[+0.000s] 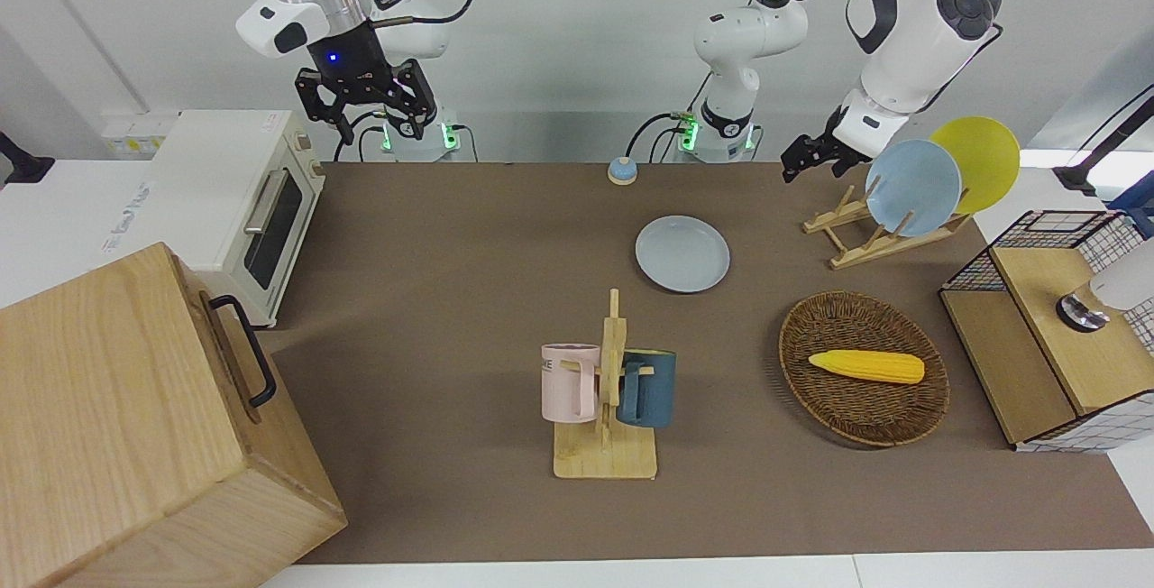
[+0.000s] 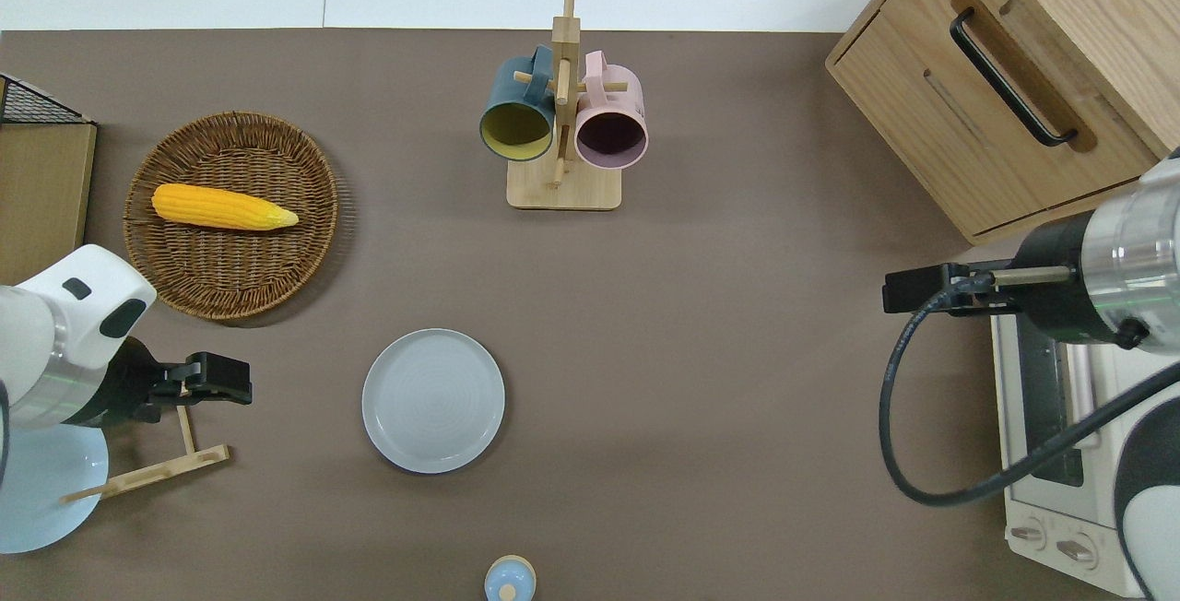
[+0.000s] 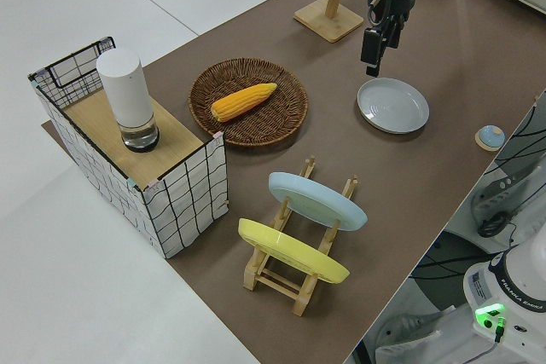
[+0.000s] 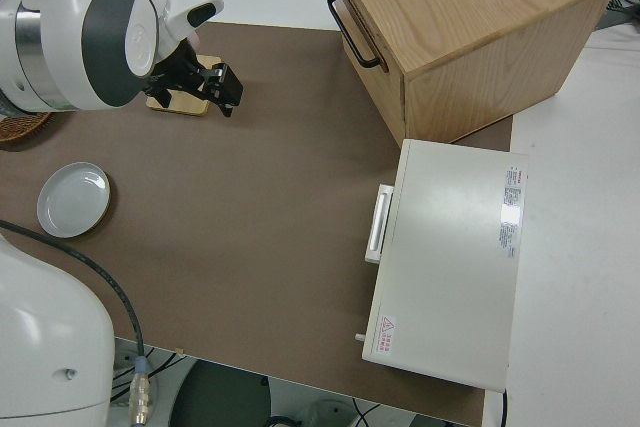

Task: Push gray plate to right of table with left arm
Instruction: 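Move the left gripper in beside the gray plate's near edge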

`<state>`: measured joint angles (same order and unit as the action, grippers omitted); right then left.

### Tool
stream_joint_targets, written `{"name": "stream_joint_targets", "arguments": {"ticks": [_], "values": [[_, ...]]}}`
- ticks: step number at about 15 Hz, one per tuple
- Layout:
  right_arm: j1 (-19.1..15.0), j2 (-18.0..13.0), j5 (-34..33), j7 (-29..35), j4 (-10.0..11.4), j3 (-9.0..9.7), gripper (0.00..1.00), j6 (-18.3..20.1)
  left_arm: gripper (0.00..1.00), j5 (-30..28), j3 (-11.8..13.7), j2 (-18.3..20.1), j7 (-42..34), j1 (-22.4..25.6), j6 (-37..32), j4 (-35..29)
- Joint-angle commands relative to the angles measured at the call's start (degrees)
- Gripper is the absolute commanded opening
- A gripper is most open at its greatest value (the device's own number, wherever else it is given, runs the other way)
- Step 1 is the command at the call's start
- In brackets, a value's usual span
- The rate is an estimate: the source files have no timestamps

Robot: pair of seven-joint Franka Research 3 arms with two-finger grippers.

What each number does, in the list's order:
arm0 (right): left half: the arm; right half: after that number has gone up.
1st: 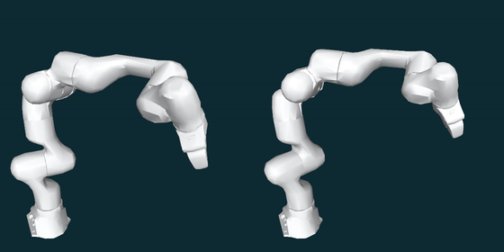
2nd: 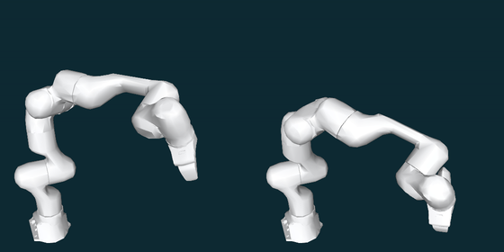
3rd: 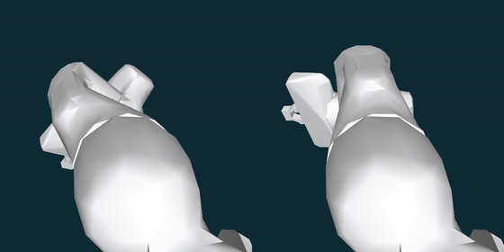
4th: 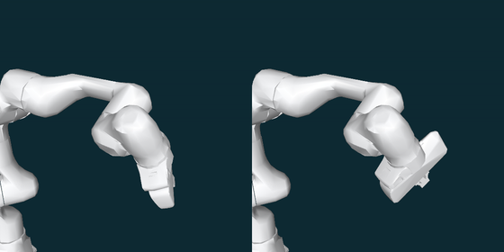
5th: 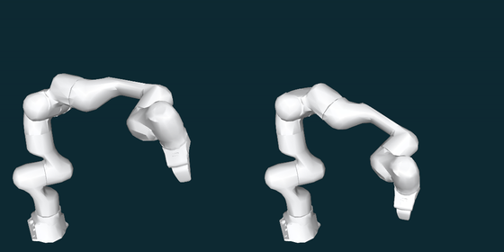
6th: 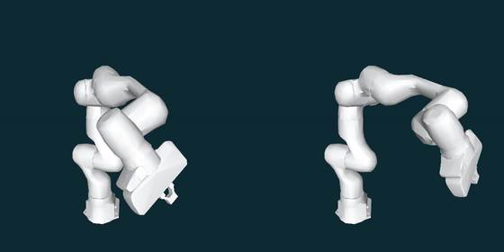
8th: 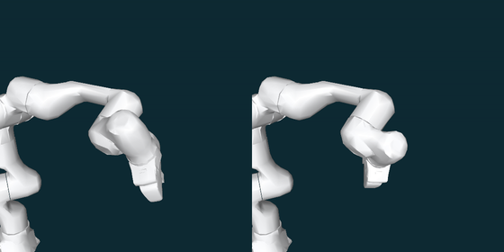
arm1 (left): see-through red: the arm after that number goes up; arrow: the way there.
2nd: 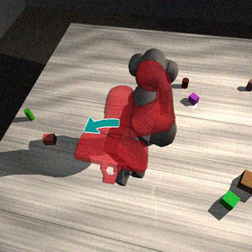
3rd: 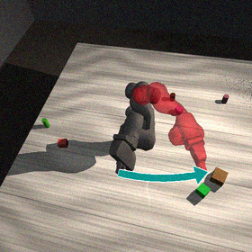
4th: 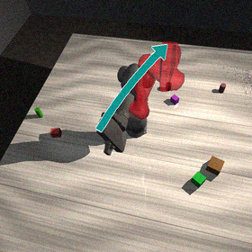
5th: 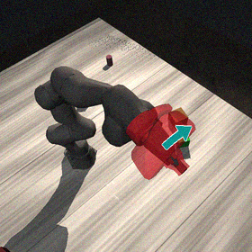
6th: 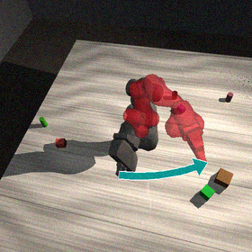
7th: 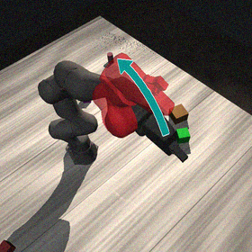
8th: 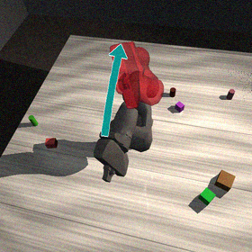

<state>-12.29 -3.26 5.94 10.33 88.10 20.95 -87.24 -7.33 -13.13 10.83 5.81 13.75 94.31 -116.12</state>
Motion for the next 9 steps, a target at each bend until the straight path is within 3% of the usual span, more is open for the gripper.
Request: {"name": "stream_joint_targets", "arguments": {"ticks": [1, 9], "values": [[-0.4, 0.4, 0.9, 0.1, -0.8, 0.24, 0.996, 0.3, 0.99, -1.6, -0.3, 3.5, 1.5, -1.3, 7.4, -8.8], [-0.4, 0.4, 0.9, 0.1, -0.8, 0.24, 0.996, 0.3, 0.99, -4.3, -0.5, 4.2, 1.6, -4.1, 17.1, -18.5]]}}
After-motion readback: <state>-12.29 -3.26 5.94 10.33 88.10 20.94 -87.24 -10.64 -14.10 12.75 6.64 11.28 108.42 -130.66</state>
